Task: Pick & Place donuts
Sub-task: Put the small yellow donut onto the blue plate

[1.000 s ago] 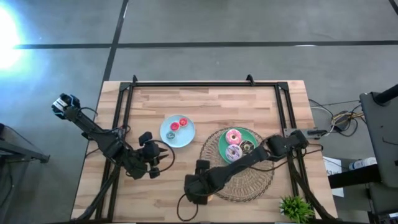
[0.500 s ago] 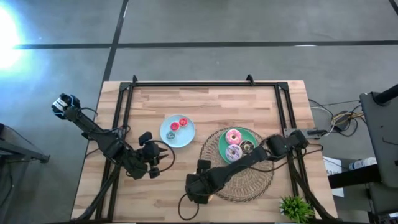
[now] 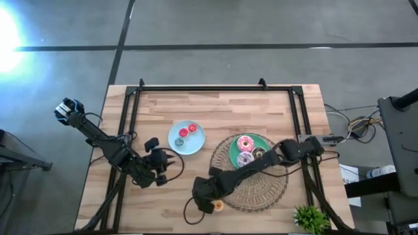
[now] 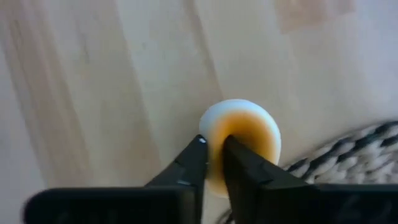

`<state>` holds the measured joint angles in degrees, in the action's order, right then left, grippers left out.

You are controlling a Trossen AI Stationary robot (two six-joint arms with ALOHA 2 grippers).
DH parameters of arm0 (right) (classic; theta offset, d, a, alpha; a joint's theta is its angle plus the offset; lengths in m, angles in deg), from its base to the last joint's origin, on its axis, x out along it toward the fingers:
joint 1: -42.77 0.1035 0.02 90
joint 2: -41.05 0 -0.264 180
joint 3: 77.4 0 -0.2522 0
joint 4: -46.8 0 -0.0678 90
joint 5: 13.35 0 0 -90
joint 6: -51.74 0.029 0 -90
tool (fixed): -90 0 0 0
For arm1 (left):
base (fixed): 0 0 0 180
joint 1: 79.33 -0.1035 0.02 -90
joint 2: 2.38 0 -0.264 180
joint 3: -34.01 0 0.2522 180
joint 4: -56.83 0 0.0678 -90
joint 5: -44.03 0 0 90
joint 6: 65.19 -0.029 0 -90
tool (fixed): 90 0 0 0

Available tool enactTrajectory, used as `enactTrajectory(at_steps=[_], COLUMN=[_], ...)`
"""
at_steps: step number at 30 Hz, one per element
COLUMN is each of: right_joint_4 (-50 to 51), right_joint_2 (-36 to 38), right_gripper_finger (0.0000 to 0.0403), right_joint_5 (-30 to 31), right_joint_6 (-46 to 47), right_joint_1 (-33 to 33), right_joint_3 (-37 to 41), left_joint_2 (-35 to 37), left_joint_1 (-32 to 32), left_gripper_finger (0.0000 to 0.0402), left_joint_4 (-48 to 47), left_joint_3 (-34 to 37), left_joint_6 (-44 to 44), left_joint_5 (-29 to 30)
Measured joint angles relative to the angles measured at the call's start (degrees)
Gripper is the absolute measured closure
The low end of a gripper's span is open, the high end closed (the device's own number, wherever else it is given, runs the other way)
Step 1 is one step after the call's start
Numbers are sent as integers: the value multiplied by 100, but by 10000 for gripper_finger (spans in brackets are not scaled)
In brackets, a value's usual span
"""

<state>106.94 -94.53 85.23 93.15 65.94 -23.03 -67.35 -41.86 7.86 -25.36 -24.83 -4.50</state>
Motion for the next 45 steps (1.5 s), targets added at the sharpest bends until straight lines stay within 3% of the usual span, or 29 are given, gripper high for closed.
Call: enactTrajectory(at_steps=[6, 11, 19, 24, 27, 33, 39, 45], right_joint_4=[-279, -1280, -4774, -7092, -8128, -8304, -8620, -8777], right_joint_2=[631, 1317, 2670, 2942, 2868, 2874, 2902, 2899], right_gripper_finger=[391, 392, 392, 392, 392, 392, 392, 392], right_joint_5=[65, 458, 1957, 3293, 3396, 3394, 3334, 3367], right_joint_6=[667, 1777, 3819, 4542, 4521, 4522, 4520, 4521], right_joint_1=[-54, -235, -607, -783, -886, -996, -1106, -1131], right_joint_3=[227, 1035, 3354, 4427, 4681, 4751, 4795, 4827], left_joint_2=[22, 85, 336, 305, 176, 81, 75, 70], left_joint_1=[0, 10, 72, 52, -32, -438, -1264, -1747], left_gripper_finger=[331, 331, 331, 331, 331, 320, 285, 268], left_joint_4=[-185, -193, -75, 627, 1579, 3532, 3825, 4341], left_joint_3=[0, 0, 0, 9, 134, 558, 653, 647], left_joint_6=[38, -6, -619, -1391, -2387, -3609, -3482, -3541], left_joint_5=[-2, 388, 1577, 2012, 1991, 1949, 853, 548])
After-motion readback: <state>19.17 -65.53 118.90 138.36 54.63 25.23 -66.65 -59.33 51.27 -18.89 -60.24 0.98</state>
